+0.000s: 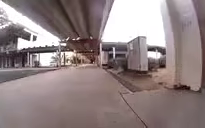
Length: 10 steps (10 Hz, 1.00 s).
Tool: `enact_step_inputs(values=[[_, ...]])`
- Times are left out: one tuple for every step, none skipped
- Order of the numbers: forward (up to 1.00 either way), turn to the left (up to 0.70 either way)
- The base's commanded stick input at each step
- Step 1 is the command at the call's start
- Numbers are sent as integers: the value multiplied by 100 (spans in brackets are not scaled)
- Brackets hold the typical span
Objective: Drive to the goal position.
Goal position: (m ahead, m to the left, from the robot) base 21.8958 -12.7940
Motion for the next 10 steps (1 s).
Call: enact_step_inputs(values=[[70,0],[70,0],[70,0],[70,0],[70,14],[70,29],[70,32],[70,35],[70,35],[70,35]])
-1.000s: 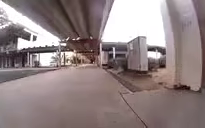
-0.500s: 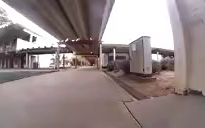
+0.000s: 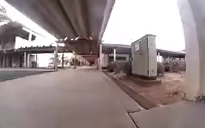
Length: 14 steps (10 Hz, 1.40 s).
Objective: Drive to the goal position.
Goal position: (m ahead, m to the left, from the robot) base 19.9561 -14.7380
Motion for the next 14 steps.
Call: enact_step_inputs(values=[[70,35],[70,35],[70,0],[70,0],[70,10],[70,24],[70,21],[70,6],[70,0],[70,0],[70,0],[70,0],[70,0],[70,0]])
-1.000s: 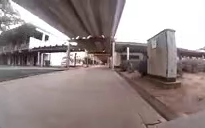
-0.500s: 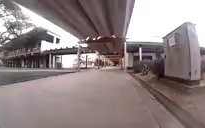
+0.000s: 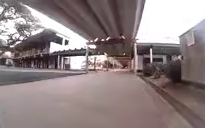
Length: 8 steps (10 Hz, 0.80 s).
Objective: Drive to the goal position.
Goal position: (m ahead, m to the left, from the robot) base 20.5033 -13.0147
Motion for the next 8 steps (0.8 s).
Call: enact_step_inputs(values=[[70,0],[70,0],[70,0],[70,0],[70,0],[70,0],[70,0],[70,0]])
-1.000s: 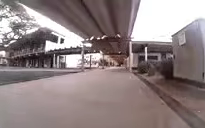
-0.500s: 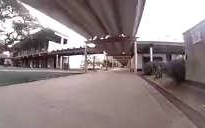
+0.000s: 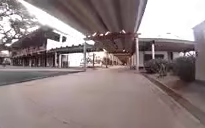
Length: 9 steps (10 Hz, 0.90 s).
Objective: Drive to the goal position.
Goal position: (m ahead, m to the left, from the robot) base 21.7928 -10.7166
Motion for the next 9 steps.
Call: enact_step_inputs(values=[[70,0],[70,0],[70,0],[70,0],[70,-1],[70,-3],[70,-35],[70,-35],[70,0]])
